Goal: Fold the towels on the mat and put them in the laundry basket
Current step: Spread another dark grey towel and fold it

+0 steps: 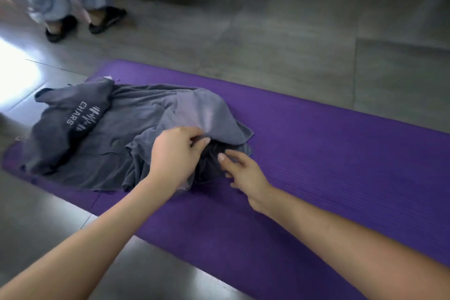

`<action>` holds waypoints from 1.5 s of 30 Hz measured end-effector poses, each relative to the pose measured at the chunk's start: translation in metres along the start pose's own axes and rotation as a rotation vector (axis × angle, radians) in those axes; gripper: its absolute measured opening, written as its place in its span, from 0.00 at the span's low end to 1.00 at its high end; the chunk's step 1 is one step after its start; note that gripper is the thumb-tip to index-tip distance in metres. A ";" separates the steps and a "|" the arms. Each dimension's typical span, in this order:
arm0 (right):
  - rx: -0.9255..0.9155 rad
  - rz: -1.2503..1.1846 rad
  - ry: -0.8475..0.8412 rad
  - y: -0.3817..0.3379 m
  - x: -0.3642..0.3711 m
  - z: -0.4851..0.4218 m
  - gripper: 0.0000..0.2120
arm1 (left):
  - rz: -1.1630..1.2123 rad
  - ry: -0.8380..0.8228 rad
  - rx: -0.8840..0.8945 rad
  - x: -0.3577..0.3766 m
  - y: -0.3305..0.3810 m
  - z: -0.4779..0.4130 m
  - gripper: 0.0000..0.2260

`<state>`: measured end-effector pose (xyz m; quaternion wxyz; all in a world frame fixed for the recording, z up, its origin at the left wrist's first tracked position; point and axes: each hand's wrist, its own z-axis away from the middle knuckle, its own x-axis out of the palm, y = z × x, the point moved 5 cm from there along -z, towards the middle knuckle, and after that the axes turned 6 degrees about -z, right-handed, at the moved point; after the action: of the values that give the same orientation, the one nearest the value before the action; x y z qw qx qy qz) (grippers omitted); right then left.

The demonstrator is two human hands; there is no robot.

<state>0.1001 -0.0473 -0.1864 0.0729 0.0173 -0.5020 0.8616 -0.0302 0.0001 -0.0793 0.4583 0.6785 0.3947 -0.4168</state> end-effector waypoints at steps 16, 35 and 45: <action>-0.006 -0.024 0.146 -0.089 -0.159 0.123 0.15 | 0.104 -0.176 0.263 -0.044 0.234 0.062 0.07; -0.199 0.566 0.861 0.006 -0.557 0.292 0.14 | 0.525 -0.814 0.258 0.151 0.514 0.199 0.06; 0.433 1.498 1.152 0.077 -0.633 0.311 0.12 | 0.061 -0.597 0.392 0.186 0.428 0.151 0.12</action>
<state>0.7017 -0.4228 -0.1639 -0.2649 -0.7189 -0.1007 0.6347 0.3949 -0.2300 -0.1613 0.4268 0.6133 0.1356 -0.6506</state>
